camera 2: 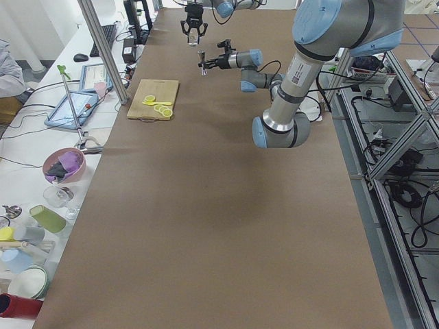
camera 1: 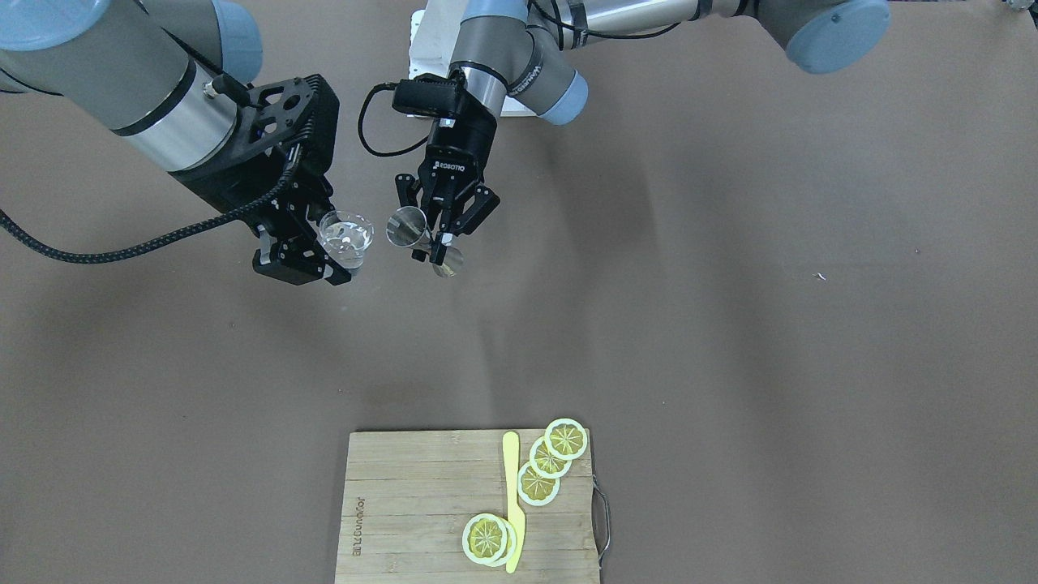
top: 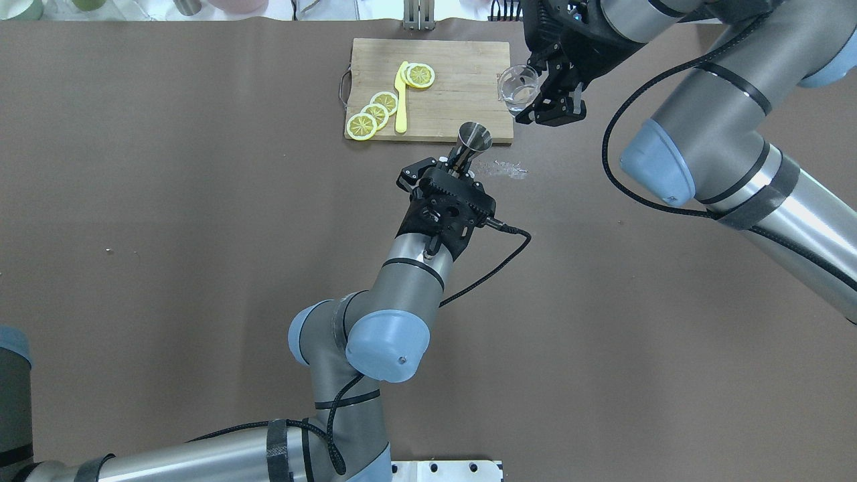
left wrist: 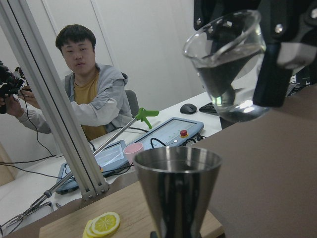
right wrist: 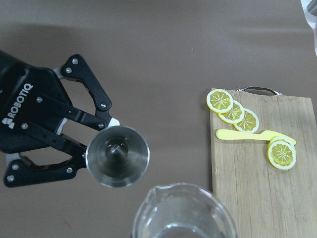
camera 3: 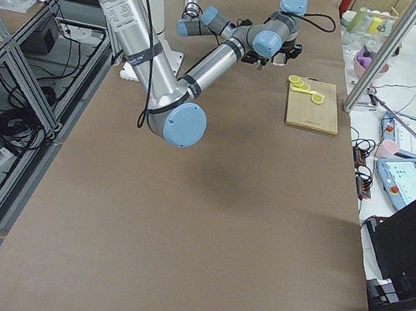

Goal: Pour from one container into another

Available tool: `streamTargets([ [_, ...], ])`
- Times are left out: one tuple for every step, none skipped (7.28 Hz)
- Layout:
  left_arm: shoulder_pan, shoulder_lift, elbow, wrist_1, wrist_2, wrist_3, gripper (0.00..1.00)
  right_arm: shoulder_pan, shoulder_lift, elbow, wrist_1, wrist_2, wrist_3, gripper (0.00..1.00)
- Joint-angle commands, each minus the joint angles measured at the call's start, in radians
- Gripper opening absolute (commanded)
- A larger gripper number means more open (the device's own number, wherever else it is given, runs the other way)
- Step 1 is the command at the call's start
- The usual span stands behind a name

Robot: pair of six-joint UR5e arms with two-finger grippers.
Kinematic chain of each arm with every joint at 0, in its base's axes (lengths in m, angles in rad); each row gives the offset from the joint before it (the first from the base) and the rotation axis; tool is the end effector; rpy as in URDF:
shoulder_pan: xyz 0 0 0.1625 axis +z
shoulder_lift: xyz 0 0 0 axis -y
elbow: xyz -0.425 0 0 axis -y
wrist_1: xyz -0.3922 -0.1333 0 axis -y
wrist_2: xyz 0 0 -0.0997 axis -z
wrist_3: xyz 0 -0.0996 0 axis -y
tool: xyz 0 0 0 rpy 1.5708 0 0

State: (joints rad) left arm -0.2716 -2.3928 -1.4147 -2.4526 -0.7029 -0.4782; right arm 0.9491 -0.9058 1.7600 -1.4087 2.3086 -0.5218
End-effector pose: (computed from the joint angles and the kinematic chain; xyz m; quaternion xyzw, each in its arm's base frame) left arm 0.6051 -0.3858 0.1113 0.6332 0.3027 -0.0105 0.7123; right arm -0.3159 -0.5548 0.1552 0.4375 -0.3373 -0.5885 0.5903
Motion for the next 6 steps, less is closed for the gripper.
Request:
streamTargets([
  [0.000,0.004,0.000,-0.012,0.000,0.000,0.00,-0.010,0.014,0.013,-0.021,-0.026,-0.009,0.00],
  [0.000,0.004,0.002,-0.014,0.002,-0.002,0.00,-0.016,0.018,0.016,-0.033,-0.029,-0.012,0.00],
  [0.000,0.007,0.000,-0.014,0.000,-0.002,0.00,-0.030,0.024,0.022,-0.051,-0.046,-0.029,0.00],
  [0.000,0.007,-0.001,-0.014,0.000,-0.002,0.00,-0.058,0.021,0.036,-0.070,-0.073,-0.030,0.00],
  [0.000,0.009,-0.001,-0.014,0.000,-0.002,0.00,-0.065,0.021,0.044,-0.073,-0.075,-0.030,0.00],
  [0.000,0.009,-0.003,-0.014,0.002,-0.002,0.00,-0.076,0.019,0.065,-0.100,-0.077,-0.034,0.00],
])
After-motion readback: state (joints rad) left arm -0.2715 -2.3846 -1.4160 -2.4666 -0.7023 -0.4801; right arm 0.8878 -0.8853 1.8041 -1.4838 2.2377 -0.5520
